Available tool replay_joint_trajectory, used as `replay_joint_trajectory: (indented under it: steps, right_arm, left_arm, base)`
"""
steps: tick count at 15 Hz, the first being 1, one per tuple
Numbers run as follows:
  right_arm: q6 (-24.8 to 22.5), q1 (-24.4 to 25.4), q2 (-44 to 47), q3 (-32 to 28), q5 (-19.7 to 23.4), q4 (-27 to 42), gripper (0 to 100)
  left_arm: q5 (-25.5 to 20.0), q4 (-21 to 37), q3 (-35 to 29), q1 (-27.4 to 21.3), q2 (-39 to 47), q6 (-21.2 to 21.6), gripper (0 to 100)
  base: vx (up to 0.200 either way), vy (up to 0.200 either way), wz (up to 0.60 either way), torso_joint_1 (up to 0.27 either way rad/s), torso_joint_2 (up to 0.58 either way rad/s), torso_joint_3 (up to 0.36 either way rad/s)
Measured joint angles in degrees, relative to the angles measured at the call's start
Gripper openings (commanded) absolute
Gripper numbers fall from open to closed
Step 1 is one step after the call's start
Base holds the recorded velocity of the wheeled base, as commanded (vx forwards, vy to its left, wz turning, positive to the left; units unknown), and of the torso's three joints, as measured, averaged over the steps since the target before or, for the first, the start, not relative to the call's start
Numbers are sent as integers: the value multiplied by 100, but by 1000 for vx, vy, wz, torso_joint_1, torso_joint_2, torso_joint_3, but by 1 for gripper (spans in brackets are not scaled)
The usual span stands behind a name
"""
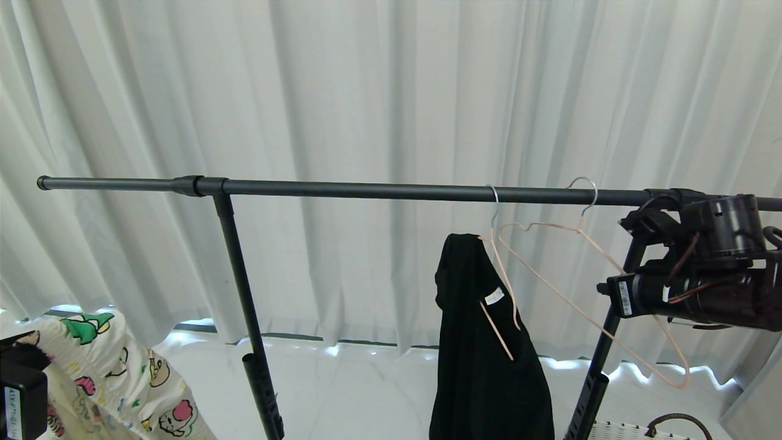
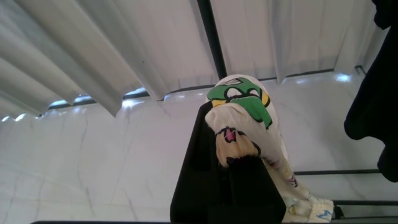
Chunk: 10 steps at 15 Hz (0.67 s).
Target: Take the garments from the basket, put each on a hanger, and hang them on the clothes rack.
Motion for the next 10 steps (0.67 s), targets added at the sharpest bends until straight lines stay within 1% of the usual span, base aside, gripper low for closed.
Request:
replay_joint_trajectory:
  steps: [1, 2, 5, 7, 10]
  right_arm:
    - [171, 0, -99, 7, -2, -35, 0]
    - [230, 7, -201, 13, -5, -68, 0]
    - [258, 11, -571, 144, -16, -82, 0]
    - [250, 11, -859, 355, -18, -68, 0]
    - [244, 5, -1337, 756, -38, -60, 0]
  left_arm:
    - [0, 2, 0, 0, -7, 0, 0]
    - [0, 2, -2, 0, -20, 2, 0]
    - [0, -2, -2, 0, -41, 39, 0]
    - [68, 0, -2, 0, -38, 63, 0]
    - [345, 0, 0, 0, -29, 222, 0]
  base:
    - [0, 0, 0, 0, 0, 0]
    - [0, 0, 0, 0, 0, 0]
    - [0, 0, 0, 0, 0, 0]
    - [0, 0, 0, 0, 0, 0]
    - [-200, 0, 0, 10, -1, 2]
